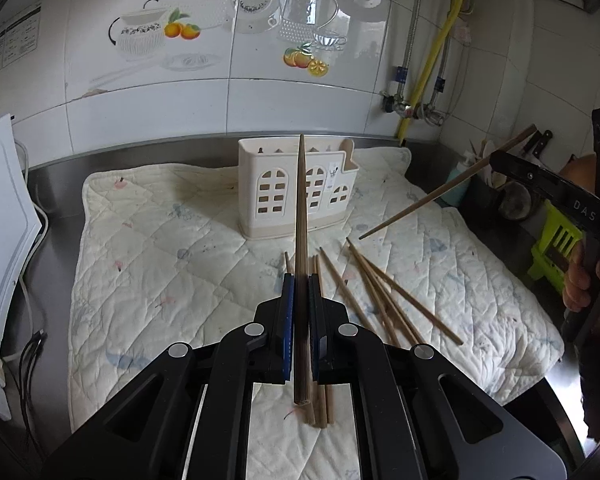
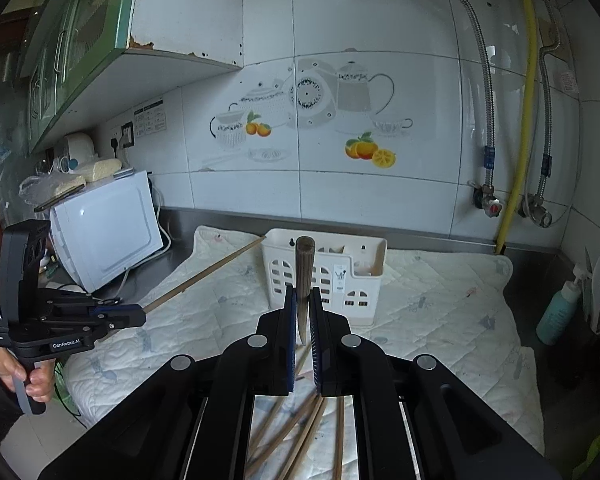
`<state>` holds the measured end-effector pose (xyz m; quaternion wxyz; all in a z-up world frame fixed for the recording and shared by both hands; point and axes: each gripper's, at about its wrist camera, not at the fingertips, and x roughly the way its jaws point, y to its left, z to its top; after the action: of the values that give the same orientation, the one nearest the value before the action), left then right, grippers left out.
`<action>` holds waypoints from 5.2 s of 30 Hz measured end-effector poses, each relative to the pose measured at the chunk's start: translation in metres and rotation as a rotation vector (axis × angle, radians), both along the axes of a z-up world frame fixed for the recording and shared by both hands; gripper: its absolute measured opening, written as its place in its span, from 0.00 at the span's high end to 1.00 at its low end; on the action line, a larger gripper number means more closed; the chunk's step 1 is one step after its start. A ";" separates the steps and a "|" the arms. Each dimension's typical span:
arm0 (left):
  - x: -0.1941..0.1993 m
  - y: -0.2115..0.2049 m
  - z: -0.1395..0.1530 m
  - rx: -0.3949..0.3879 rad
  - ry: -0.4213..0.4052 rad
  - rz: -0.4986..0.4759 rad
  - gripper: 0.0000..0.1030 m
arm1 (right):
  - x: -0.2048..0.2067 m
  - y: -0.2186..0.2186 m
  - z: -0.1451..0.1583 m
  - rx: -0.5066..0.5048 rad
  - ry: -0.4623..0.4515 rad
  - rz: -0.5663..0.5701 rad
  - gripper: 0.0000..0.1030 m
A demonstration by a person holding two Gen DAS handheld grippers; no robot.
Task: Organize utensils
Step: 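Lift the held chopsticks with both grippers and carry them over the white holder, then lower both chopsticks into the white holder and open both grippers, then grasp another chopstick with the right gripper while the left gripper grasps one too, then lift both held chopsticks and carry them above the white holder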
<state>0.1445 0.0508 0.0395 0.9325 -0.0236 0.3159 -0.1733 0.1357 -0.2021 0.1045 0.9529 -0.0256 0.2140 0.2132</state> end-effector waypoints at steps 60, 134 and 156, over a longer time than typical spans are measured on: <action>0.150 -0.013 0.092 -0.018 -0.025 0.053 0.71 | 0.152 -0.003 0.008 -0.055 0.074 -0.133 0.73; -0.001 -0.036 -0.145 0.089 0.138 0.066 0.95 | -0.030 -0.025 -0.201 -0.091 0.287 -0.202 0.91; -0.009 -0.032 -0.132 0.033 0.100 0.054 0.95 | -0.041 -0.021 -0.152 -0.109 0.169 -0.212 0.94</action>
<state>0.1360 0.0188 -0.0925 0.9202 -0.0255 0.3641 -0.1414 0.0949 -0.2231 -0.0480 0.9460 -0.0365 0.3061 0.1008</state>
